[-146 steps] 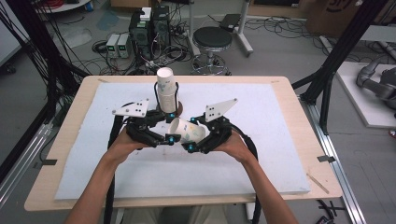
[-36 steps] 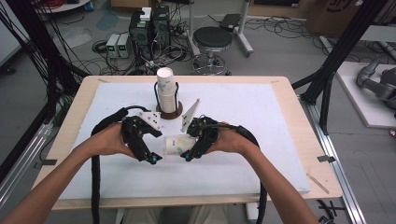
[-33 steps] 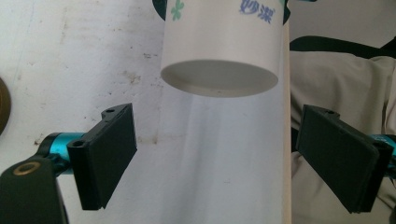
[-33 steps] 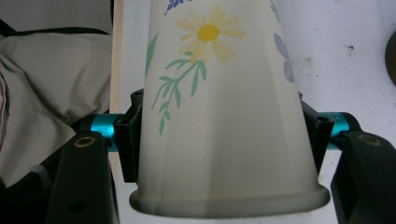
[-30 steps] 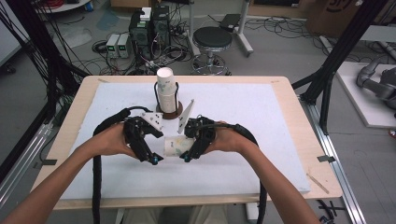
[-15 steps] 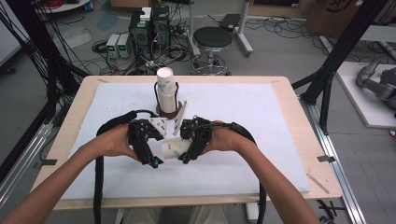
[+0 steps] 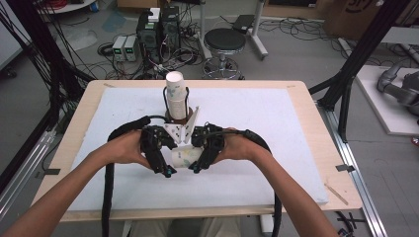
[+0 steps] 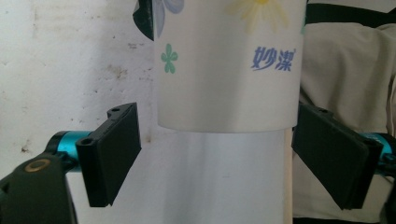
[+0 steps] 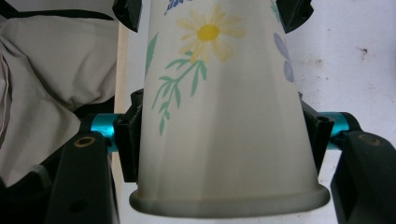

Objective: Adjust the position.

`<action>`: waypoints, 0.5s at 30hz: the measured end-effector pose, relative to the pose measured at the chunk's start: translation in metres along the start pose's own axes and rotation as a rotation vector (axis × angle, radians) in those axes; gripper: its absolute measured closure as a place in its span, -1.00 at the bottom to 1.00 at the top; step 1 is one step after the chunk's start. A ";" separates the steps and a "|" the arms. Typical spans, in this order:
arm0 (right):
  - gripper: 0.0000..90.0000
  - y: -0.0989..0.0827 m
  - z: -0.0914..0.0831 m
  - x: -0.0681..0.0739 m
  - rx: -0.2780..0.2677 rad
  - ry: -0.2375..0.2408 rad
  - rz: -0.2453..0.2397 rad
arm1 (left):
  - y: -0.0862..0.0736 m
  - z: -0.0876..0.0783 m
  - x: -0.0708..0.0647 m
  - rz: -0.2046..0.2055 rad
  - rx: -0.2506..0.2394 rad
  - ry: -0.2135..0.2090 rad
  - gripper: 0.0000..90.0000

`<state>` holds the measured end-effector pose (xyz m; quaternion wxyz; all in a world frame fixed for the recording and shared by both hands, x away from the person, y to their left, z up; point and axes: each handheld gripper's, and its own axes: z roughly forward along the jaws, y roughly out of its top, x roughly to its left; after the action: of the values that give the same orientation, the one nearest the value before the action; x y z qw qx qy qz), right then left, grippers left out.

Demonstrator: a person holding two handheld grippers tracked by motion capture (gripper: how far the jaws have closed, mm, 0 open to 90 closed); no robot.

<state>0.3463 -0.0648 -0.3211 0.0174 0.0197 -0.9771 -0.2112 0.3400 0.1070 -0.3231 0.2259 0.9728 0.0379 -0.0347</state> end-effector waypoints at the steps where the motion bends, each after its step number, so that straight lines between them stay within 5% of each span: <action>1: -0.23 0.000 0.000 0.000 0.001 -0.002 0.000 | 0.000 0.000 0.000 0.002 -0.006 -0.004 -0.64; 9: -0.23 -0.001 0.001 0.000 -0.002 0.002 0.002 | 0.005 -0.001 0.002 0.016 -0.023 -0.018 -0.61; 12: -0.23 0.000 0.002 0.000 -0.022 -0.003 0.012 | 0.006 0.005 -0.003 -0.050 -0.090 -0.034 -0.52; 15: -0.23 0.000 0.003 0.002 -0.027 -0.013 0.048 | 0.007 0.006 -0.003 -0.055 -0.096 -0.037 -0.50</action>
<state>0.3442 -0.0638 -0.3234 0.0166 -0.0054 -0.9744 -0.2242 0.3378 0.0982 -0.3248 0.2719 0.9587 0.0620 -0.0568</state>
